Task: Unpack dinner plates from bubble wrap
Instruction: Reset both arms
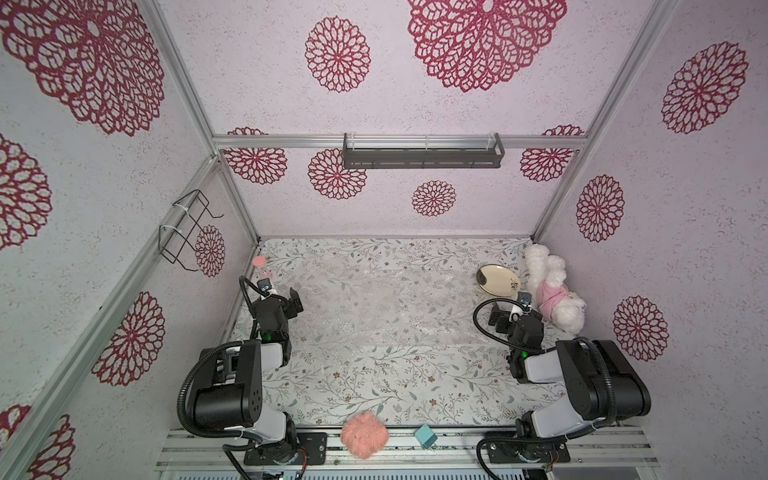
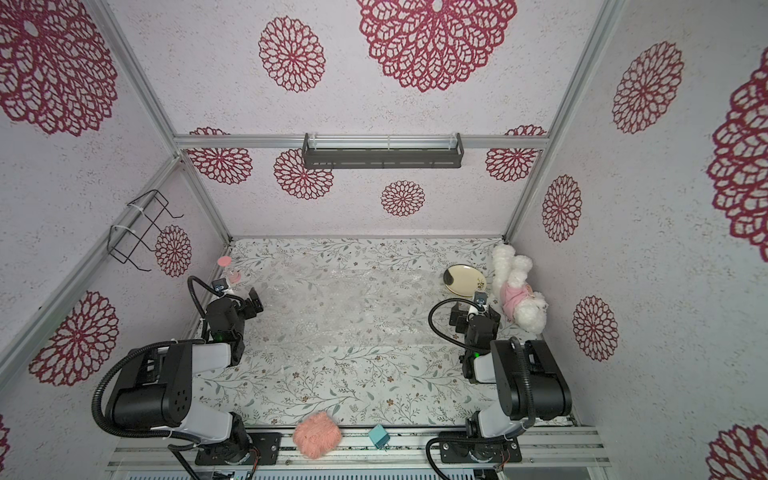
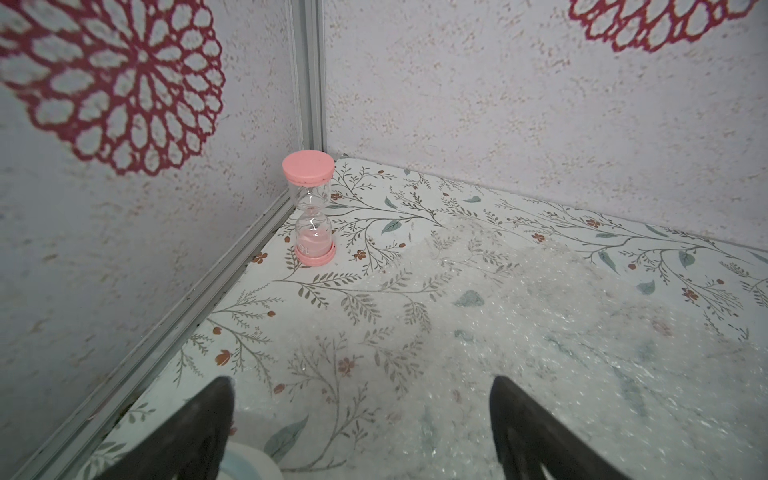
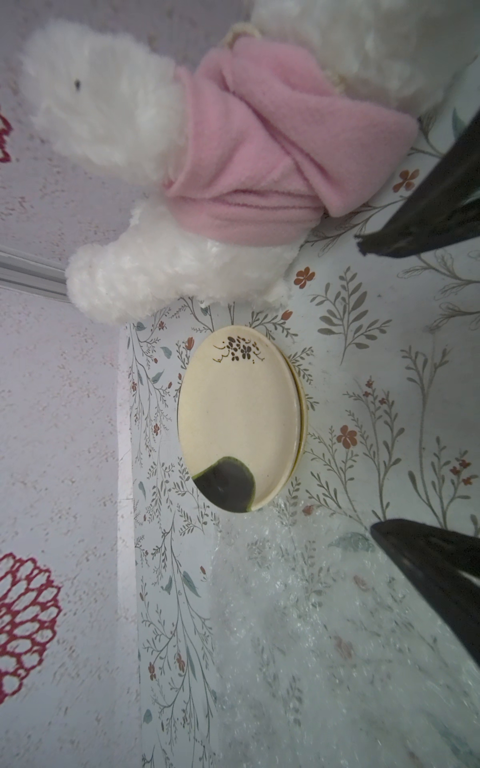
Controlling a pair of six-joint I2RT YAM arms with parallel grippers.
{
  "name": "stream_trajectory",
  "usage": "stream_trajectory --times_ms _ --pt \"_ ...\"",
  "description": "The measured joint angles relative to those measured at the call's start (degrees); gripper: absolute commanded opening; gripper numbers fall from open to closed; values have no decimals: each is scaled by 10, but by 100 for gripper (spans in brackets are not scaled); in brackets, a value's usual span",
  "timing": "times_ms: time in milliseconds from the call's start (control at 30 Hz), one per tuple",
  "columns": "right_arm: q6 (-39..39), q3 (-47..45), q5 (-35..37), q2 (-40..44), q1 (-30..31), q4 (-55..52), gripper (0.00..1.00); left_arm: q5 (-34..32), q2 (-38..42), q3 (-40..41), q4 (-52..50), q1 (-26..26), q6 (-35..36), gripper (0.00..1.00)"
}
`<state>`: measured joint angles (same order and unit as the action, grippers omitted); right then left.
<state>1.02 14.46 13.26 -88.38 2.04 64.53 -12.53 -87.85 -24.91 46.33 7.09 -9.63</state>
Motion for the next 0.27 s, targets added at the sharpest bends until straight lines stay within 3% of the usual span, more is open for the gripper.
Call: stream_trajectory --times_ms 267 --pt "0 3 0 0 0 -1 99 0 0 0 0 -1 0 97"
